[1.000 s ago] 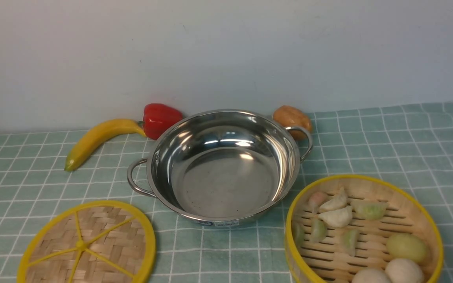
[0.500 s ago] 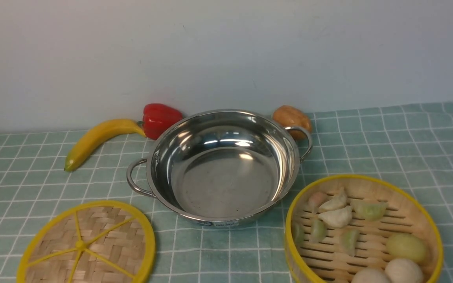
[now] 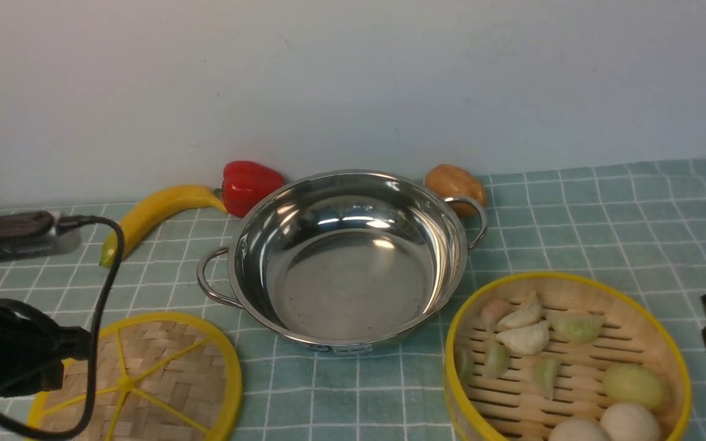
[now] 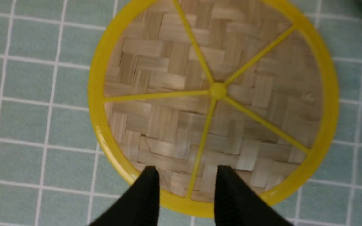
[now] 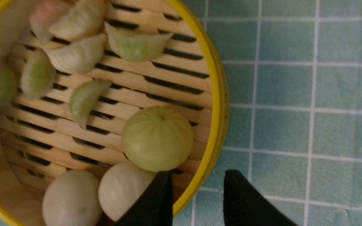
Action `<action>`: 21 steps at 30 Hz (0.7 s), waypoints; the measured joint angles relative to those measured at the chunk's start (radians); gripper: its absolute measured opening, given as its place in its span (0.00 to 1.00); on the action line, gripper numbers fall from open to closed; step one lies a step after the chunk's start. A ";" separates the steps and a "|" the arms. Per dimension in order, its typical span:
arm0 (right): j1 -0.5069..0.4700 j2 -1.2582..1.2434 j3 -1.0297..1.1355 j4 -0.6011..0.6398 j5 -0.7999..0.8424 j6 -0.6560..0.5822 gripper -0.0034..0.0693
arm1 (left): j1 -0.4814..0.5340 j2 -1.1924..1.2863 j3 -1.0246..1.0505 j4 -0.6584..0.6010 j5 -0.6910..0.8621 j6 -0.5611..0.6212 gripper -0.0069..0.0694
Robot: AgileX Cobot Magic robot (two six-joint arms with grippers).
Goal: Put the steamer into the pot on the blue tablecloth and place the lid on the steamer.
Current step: 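Reach for and grasp the rim of the bamboo steamer holding the buns with the right gripper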
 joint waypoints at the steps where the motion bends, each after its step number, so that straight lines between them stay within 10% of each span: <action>1: 0.000 0.030 0.000 0.006 -0.007 -0.008 0.39 | 0.000 0.035 0.000 0.004 -0.007 0.000 0.41; 21: 0.100 0.220 -0.002 -0.171 -0.200 0.120 0.39 | 0.000 0.141 -0.004 -0.007 -0.111 0.005 0.41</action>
